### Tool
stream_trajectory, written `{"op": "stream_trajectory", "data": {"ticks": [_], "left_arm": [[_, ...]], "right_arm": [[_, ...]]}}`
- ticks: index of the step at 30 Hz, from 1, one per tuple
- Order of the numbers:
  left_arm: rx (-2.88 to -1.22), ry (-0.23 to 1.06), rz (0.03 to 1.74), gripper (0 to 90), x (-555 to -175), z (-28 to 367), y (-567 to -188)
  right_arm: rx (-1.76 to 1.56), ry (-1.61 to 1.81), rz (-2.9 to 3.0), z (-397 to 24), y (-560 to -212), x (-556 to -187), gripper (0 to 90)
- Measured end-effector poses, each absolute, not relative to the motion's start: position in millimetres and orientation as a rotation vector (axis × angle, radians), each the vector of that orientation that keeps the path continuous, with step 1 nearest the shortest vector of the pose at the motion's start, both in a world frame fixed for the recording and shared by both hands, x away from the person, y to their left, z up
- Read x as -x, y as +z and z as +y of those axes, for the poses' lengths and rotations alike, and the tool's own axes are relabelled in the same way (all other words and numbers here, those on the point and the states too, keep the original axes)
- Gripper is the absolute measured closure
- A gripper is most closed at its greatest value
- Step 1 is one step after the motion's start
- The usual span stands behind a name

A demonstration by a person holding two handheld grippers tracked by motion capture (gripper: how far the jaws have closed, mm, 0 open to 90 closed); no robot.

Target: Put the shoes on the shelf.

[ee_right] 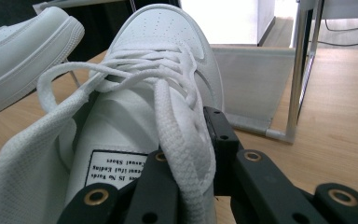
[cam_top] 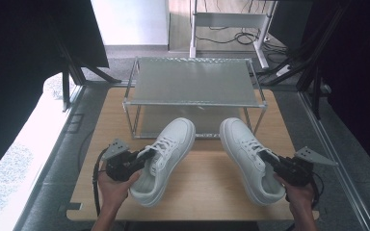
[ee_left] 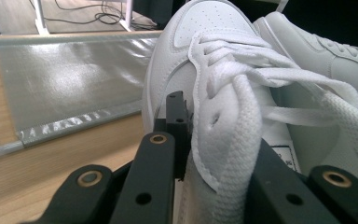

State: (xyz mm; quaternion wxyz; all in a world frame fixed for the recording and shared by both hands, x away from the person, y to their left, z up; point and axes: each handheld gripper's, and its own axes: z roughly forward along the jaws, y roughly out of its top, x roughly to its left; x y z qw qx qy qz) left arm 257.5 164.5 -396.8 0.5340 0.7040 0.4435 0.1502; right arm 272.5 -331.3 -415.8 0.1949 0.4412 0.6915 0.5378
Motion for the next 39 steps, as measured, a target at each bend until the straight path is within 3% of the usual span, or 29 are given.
{"op": "stream_trajectory", "data": {"ticks": [39], "left_arm": [[-1.641,0.421,0.965,83.2,-278,156,-333]], "right_arm": [[-1.153,1.663,1.785,-322,-344,-291,84.2]]}}
